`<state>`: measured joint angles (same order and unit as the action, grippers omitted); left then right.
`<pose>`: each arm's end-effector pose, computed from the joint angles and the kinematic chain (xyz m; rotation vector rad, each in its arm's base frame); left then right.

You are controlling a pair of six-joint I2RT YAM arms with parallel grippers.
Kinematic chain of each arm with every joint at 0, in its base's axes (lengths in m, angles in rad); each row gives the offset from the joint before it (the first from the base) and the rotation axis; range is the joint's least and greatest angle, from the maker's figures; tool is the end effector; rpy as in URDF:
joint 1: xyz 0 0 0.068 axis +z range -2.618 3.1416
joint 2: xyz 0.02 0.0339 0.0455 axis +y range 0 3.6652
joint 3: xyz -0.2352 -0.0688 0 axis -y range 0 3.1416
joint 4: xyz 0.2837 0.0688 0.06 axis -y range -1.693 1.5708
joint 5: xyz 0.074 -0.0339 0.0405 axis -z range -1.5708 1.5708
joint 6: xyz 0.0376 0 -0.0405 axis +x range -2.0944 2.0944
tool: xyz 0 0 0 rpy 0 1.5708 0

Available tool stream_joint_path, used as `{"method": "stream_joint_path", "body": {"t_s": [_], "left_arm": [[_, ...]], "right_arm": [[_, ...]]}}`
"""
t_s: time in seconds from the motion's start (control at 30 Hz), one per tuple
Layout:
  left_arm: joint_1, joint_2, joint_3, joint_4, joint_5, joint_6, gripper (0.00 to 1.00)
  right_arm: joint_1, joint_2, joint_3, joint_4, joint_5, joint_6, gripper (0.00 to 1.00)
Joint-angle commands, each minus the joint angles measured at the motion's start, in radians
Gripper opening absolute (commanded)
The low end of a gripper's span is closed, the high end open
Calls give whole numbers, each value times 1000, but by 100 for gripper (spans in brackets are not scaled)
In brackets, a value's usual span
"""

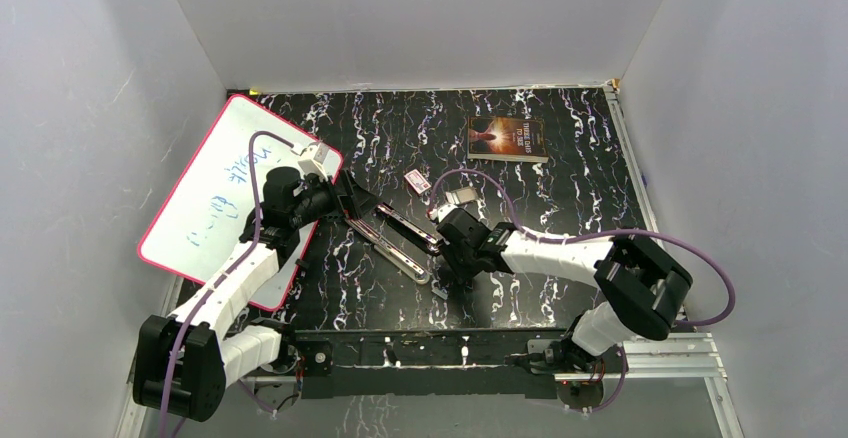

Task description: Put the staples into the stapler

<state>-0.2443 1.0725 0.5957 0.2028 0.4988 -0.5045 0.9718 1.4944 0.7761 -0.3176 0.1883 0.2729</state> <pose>0.2772 -0.0876 0.2142 0.1165 1.9218 -0.9720 0.1815 0.2535 0.1110 -0.8244 2.4583 0.2152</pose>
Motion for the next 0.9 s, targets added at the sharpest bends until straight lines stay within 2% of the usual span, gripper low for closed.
{"method": "stream_joint_path", "body": {"t_s": [0.0, 0.87], "left_arm": [[-2, -6, 25, -5, 10, 15, 93], [-1, -1, 24, -3, 13, 10, 93]], "right_arm": [[17, 4, 19, -46, -5, 33, 40], [37, 21, 34, -107, 9, 92, 34]]}}
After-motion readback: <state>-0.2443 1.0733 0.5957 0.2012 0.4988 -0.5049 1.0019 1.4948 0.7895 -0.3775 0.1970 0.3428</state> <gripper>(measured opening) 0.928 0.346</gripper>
